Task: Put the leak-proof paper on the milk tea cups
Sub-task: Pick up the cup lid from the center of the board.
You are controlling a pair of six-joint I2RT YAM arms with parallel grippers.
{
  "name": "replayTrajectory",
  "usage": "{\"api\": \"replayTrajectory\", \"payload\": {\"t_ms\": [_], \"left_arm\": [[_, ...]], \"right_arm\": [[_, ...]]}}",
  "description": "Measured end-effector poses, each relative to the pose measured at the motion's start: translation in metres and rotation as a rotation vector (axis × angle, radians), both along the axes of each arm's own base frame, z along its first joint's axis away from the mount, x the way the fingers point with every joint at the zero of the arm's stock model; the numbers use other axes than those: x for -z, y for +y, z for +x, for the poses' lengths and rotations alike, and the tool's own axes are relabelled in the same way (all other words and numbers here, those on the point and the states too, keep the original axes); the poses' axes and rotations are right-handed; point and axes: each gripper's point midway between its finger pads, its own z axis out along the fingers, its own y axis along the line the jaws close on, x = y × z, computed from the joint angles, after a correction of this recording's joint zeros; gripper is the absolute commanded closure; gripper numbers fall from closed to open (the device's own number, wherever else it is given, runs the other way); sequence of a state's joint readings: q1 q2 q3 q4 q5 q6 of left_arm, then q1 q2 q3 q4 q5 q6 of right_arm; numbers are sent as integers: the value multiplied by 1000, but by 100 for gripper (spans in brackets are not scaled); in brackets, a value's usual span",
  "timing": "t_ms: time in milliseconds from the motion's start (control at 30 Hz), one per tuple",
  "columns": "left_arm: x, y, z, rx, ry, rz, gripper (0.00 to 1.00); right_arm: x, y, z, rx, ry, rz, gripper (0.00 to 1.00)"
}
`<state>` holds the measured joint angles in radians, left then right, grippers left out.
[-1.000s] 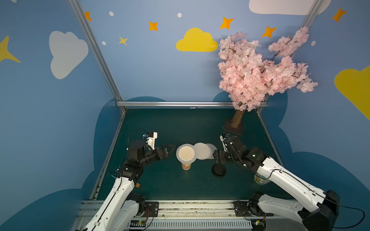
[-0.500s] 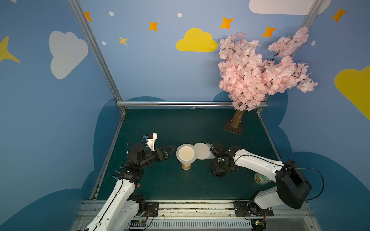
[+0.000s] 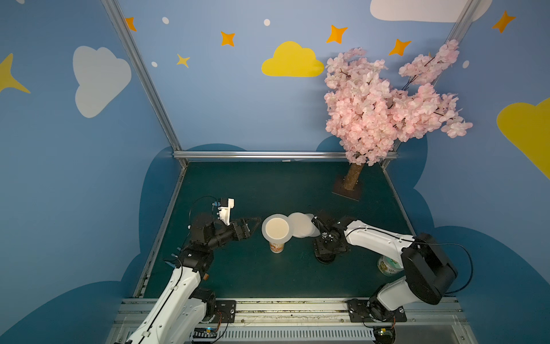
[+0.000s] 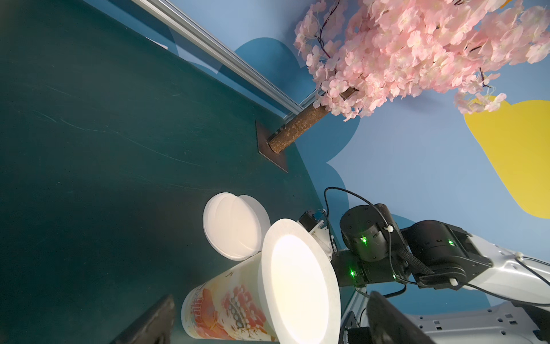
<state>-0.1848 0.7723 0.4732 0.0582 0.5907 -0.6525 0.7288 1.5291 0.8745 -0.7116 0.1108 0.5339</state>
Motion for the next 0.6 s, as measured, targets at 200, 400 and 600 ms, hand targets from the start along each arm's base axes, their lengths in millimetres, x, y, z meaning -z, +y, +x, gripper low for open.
{"api": "replayTrajectory", "payload": {"t_ms": [200, 400, 600], "left_arm": [[-6, -2, -1, 14, -20, -16, 3], [-11, -3, -2, 16, -28, -31, 6], [-13, -4, -6, 24, -40, -58, 8]], "right_arm": [[2, -1, 1, 6, 1, 9, 25], [3, -1, 1, 3, 0, 7, 23], [3, -1, 1, -7, -1, 6, 23]]}}
